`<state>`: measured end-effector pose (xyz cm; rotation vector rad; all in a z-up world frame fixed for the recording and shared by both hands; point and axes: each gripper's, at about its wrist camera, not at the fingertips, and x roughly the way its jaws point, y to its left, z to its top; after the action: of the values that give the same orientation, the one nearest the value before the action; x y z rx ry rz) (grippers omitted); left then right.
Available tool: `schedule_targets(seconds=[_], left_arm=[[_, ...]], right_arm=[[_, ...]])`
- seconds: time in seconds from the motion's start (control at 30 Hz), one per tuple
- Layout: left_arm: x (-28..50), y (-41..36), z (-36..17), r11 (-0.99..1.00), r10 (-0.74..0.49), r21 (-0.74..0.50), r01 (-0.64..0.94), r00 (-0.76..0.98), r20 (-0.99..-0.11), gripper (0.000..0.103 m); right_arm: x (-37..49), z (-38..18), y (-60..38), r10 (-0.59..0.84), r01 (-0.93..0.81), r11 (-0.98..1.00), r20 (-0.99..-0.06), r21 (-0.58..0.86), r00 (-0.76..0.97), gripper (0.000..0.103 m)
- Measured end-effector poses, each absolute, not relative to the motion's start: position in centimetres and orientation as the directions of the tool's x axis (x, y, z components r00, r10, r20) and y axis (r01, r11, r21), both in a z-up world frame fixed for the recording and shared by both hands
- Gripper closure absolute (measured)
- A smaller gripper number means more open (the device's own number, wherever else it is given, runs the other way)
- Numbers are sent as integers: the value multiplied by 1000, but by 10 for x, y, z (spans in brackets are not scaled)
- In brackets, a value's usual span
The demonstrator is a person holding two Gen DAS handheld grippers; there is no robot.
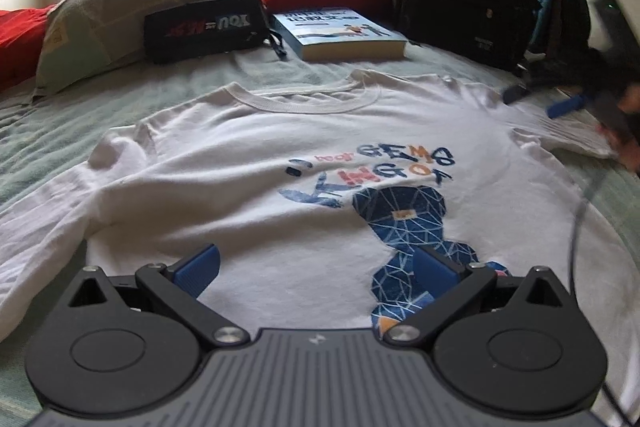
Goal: Fold clothes
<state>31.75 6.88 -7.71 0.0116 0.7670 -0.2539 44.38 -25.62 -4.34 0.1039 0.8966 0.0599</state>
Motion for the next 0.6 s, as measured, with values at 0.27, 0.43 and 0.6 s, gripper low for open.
schedule_targets(seconds=[0.27,0.43,0.6], left_arm=[[322,54,-84,975,-159,-11,222,665,-730,1],[299,46,-67,978,-47,110,177,703,-710,1],[261,35,-50,978,-45,127,167,757,-652,1]], right_arm=[[301,-39,-216,263,-240,962,-679,130,686,0],[262,-61,-187,292,-381,924,-710,36,641,0],[244,-84,-183,286,-398,918,-703,6,651,0]])
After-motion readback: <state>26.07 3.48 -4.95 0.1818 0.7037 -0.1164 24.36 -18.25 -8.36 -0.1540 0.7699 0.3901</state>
